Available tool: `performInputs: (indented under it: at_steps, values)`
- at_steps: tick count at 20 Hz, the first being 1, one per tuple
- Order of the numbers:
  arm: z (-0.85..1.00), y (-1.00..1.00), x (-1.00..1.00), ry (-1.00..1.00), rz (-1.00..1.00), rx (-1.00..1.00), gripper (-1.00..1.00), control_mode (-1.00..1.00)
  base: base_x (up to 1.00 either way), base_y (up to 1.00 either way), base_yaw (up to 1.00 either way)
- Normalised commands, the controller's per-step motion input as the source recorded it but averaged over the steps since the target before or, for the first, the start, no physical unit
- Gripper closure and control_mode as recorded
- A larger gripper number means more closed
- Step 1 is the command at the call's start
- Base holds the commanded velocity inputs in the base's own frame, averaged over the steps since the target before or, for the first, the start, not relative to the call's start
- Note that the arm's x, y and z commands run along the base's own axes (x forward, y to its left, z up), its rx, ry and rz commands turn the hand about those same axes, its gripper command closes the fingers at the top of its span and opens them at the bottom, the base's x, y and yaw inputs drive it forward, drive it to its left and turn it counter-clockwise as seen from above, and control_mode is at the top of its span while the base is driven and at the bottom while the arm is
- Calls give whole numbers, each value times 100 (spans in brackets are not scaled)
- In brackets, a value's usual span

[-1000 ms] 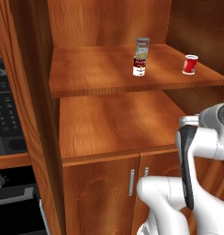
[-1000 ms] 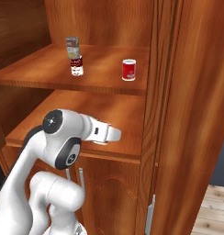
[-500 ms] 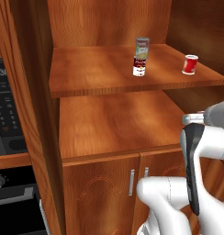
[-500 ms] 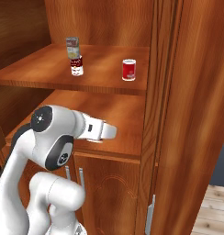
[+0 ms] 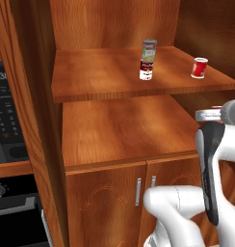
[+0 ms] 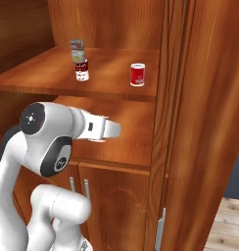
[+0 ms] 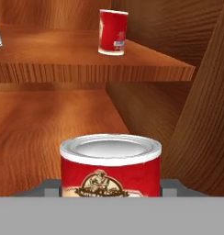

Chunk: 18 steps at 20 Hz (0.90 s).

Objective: Stack two cans on top of the other two cans in the cabinet.

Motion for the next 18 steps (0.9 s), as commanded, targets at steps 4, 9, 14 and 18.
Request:
performInputs:
  at_steps: [4, 9, 14, 18]
  values:
    - [43, 6, -12, -3, 4, 0, 100, -100, 0, 0, 0]
    - [38, 9, -7, -7, 3, 0, 100, -100, 0, 0, 0]
    - [38, 4, -6, -13, 3, 0, 100, -100, 0, 0, 0]
    - [40, 7, -1, -14, 1, 0, 100, -100, 0, 0, 0]
